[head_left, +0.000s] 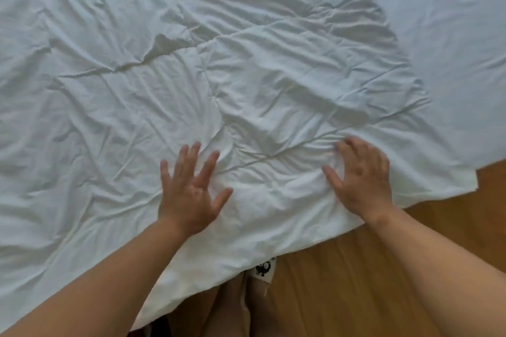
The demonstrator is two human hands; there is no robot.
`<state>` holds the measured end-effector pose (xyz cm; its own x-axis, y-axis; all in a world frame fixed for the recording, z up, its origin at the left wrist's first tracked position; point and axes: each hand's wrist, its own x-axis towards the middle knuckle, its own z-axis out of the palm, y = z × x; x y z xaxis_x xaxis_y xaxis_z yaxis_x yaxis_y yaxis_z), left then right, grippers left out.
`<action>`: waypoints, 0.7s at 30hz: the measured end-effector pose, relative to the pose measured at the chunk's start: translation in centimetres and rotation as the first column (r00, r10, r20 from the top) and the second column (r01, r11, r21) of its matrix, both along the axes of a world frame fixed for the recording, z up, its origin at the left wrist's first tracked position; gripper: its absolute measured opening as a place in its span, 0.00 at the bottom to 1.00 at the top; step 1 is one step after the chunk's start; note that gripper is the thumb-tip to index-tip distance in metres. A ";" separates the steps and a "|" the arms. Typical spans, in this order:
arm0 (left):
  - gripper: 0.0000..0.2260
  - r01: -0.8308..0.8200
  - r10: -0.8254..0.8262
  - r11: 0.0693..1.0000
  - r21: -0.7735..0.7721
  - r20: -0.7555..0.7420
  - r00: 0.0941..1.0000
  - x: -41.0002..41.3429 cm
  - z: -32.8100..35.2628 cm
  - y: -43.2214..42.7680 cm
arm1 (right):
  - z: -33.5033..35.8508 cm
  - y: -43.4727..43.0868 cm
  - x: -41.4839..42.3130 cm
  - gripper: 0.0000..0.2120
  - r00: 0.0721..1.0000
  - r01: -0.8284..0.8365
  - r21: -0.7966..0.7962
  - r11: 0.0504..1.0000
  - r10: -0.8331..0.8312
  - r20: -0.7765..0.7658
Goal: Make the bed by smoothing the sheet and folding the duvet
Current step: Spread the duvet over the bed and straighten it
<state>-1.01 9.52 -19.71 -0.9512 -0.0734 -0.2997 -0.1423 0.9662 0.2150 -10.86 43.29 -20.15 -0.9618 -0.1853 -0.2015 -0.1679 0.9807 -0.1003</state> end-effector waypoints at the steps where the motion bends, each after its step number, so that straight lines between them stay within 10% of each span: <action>1: 0.36 0.084 -0.083 0.996 0.017 -0.040 0.996 -3.5 -0.5 2.9 | 0.0 1.5 -2.0 0.30 0.993 0.116 0.011 0.993 -0.116 -0.010; 7: 0.37 0.379 -0.375 0.925 -0.021 0.112 0.920 -11.9 -3.9 16.1 | -1.1 12.5 -8.6 0.46 0.747 0.648 0.115 0.753 -0.658 0.100; 21: 0.33 0.676 -0.629 0.736 0.037 0.407 0.662 -10.1 -2.1 19.0 | -1.3 19.7 -5.5 0.38 0.622 0.689 0.095 0.719 -0.653 0.431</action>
<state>-11.07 28.56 -21.85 -0.5829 0.4696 -0.6631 0.4901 0.8541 0.1741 -16.37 63.00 -21.44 -0.6513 0.4473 -0.6130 0.6080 0.7910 -0.0688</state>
